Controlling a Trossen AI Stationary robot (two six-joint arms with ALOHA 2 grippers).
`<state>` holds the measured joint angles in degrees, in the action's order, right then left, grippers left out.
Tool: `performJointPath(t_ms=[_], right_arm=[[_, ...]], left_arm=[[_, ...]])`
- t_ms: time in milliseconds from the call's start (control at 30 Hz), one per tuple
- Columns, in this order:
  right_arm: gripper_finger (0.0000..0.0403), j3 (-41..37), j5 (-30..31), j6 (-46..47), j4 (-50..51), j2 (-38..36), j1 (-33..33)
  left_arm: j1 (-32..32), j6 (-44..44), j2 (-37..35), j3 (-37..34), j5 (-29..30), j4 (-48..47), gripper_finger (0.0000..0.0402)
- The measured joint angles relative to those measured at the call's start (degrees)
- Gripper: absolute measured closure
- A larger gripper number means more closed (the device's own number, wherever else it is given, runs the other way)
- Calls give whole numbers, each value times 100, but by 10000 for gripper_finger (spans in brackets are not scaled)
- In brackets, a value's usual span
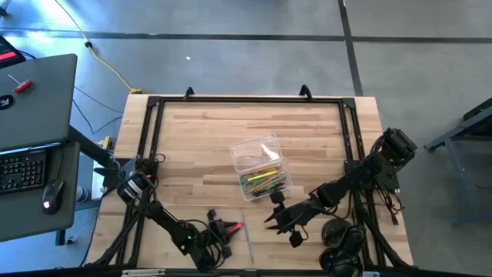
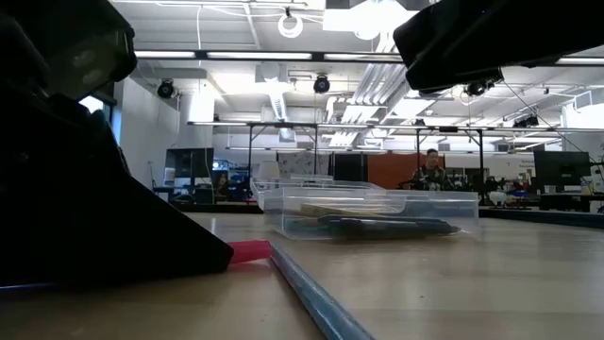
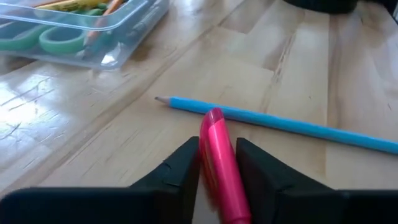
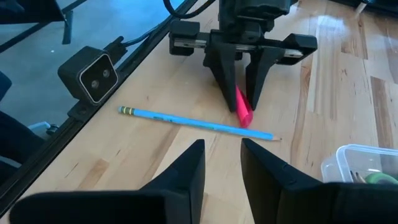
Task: Pick & place school supplies into a supply box
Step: Put the pink pen into the supply box
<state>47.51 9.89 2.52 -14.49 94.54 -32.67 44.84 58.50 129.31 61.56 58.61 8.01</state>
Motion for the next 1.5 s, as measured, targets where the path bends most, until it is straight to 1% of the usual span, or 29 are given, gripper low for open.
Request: performJointPath(t_ms=[167,200,267,333,433,533,600,700,833,933,967,1000,1067,1133,1233,1300,1433,1500], right_arm=[[320,0,-19,2,12,0,2],[320,0,-56,2,10,0,0],[320,0,-159,26,10,0,0],[320,0,-222,80,10,0,0],[320,0,-260,149,12,0,0],[320,0,-279,140,28,-2,-2],[320,0,-283,136,72,-2,-7],[320,0,-283,136,174,-2,-13],[320,0,-284,150,322,-4,-44],[320,4,-298,175,468,-4,-103],[320,4,-299,186,528,-4,-139],[320,4,-234,253,606,-4,-166],[320,4,286,491,1002,-4,-224],[320,0,820,616,1406,-4,-286],[320,0,1282,761,1898,-4,-285],[320,0,1506,919,2099,-4,-280],[320,0,1473,908,2249,-4,-258],[320,0,1385,794,2239,-4,-256]], left_arm=[[-11,281,11,4,19,81,328],[-18,345,11,7,26,120,336],[-52,380,13,9,93,169,338],[-107,386,37,10,302,311,338],[-217,419,-6,140,599,258,338],[-438,-78,-248,299,871,154,341],[-622,-756,-435,419,889,65,334],[-963,-1760,-864,688,846,173,328],[-1625,-2597,-1152,964,290,139,338],[-2210,-2974,-1185,1224,-494,194,336],[-2412,-2999,-1193,1305,-808,180,332],[-2623,-2998,-1192,1376,-1284,175,327],[-2984,-2970,-1137,1455,-2097,86,316],[-3266,-2812,-1107,1458,-2603,-74,306],[-3564,-2275,-1119,1469,-2881,-376,296],[-3700,-2213,-1119,1462,-3024,-564,292],[-3841,-2230,-1123,1467,-3487,-560,283],[-3851,-2254,-1123,1467,-3570,-703,278]])
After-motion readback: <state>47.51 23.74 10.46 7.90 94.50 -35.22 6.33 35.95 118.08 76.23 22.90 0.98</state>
